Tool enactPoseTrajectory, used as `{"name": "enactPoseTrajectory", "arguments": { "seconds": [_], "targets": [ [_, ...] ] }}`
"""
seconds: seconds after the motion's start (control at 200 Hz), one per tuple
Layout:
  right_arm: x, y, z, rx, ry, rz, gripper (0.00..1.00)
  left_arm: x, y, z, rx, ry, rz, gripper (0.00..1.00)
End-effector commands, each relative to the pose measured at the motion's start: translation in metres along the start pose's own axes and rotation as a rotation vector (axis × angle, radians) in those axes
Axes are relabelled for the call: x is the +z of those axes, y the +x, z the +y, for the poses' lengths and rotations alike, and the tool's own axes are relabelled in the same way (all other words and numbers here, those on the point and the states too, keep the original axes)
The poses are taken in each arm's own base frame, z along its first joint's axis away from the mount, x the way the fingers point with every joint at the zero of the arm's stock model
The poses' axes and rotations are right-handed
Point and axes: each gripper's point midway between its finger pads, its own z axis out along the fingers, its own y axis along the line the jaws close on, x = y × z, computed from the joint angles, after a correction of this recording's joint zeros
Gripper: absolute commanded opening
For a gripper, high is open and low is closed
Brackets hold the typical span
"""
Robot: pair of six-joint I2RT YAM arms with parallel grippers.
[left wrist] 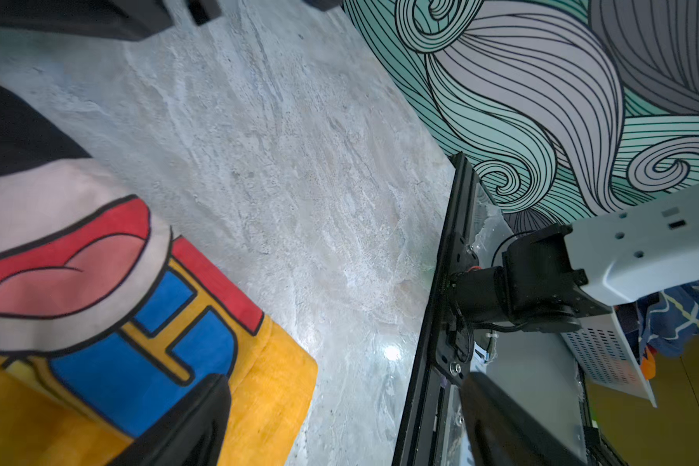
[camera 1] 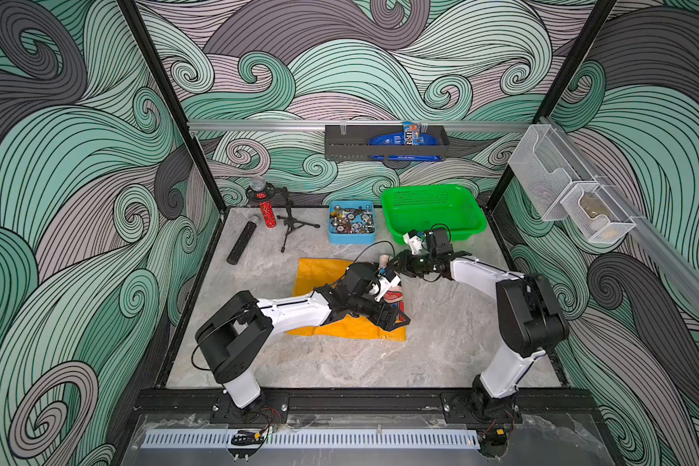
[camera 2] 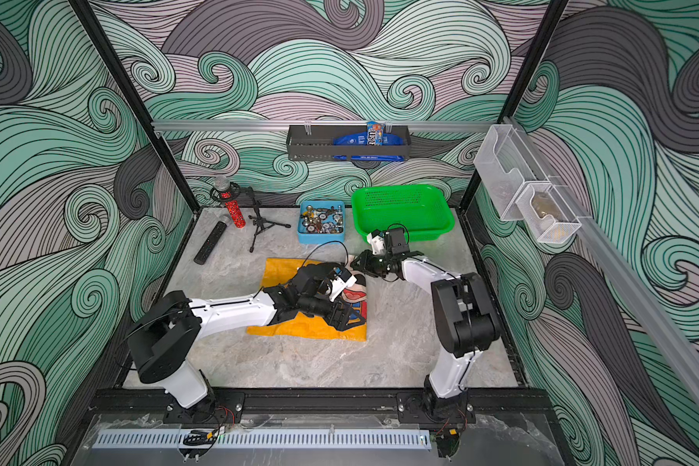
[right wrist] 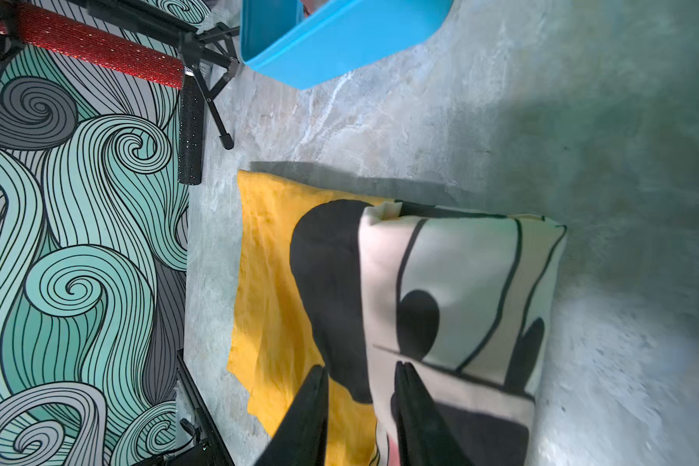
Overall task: Roll up the pillowcase
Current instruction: Roll the pillowcase at the center of the board.
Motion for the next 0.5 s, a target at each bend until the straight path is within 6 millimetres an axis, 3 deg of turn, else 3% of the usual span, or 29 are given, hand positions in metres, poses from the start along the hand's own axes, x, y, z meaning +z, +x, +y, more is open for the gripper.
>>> {"name": "enactPoseTrajectory", "arguments": {
  "seconds": [0.0,0.31,0.385,0.495],
  "targets": [
    [0.016,-0.002,0.003,-0.008,-0.086,0.004,0.30,0.013,-0.004,-0.002,0.030,0.027,0.005,0.92],
    [0.055,0.003,-0.047,0.001,0.000,-0.005,0.28,0.027,0.052,0.027,0.008,-0.041,0.147,0.92],
    [0.057,0.003,-0.049,-0.006,0.002,-0.002,0.28,0.029,0.068,0.034,-0.010,-0.051,0.178,0.91],
    [0.049,-0.004,-0.035,-0.025,-0.027,-0.018,0.29,0.028,0.078,0.035,-0.018,-0.056,0.203,0.91]
  ]
}}
